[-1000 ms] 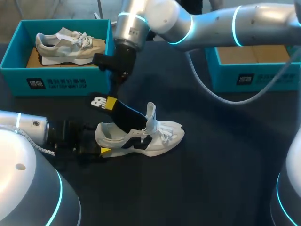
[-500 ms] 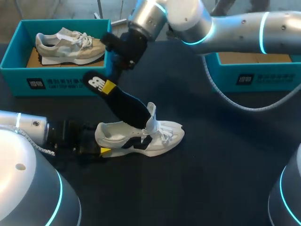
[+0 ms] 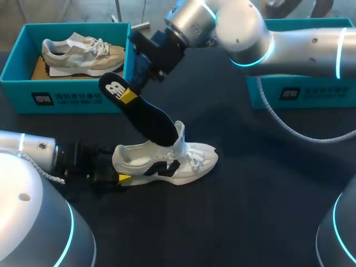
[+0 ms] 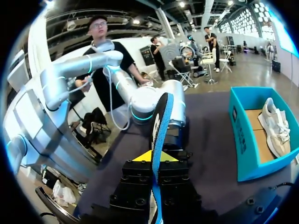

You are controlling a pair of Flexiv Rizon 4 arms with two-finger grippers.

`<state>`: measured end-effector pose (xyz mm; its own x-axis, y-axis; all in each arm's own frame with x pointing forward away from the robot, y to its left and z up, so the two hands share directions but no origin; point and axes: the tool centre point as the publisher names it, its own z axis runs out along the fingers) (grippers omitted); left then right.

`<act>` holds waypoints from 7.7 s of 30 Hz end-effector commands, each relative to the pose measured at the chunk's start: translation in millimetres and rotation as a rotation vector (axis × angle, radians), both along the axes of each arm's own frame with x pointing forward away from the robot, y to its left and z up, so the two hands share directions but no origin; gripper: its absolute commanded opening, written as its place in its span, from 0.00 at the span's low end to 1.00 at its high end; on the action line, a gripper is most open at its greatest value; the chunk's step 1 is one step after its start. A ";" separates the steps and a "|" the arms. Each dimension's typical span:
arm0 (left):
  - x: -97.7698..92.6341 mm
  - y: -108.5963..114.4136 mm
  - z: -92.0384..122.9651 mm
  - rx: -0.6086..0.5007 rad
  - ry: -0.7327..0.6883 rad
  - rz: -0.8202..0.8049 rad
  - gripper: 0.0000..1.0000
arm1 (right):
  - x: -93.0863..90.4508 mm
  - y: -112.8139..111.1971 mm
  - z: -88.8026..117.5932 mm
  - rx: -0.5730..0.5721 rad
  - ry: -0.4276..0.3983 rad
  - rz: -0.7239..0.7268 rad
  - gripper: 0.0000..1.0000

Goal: Take the shoe out of the shoebox, open the shoe tongue, remove and reinsert the insole, then place the shoe into the shoebox

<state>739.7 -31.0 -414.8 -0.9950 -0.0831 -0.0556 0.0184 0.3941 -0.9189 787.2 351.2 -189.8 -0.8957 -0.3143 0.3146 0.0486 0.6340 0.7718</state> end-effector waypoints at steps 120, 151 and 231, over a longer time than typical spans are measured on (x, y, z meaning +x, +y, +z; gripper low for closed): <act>-1.0 1.7 -2.9 0.001 -0.002 0.000 0.00 | -114.6 -142.0 267.6 0.088 0.611 -0.713 0.00; -1.0 1.7 -2.9 0.001 -0.002 0.000 0.00 | -177.8 -141.7 263.7 0.212 0.741 -0.821 0.00; 3.7 58.7 36.9 0.378 0.146 -0.016 1.00 | -191.0 -136.9 258.3 0.265 0.753 -0.831 0.00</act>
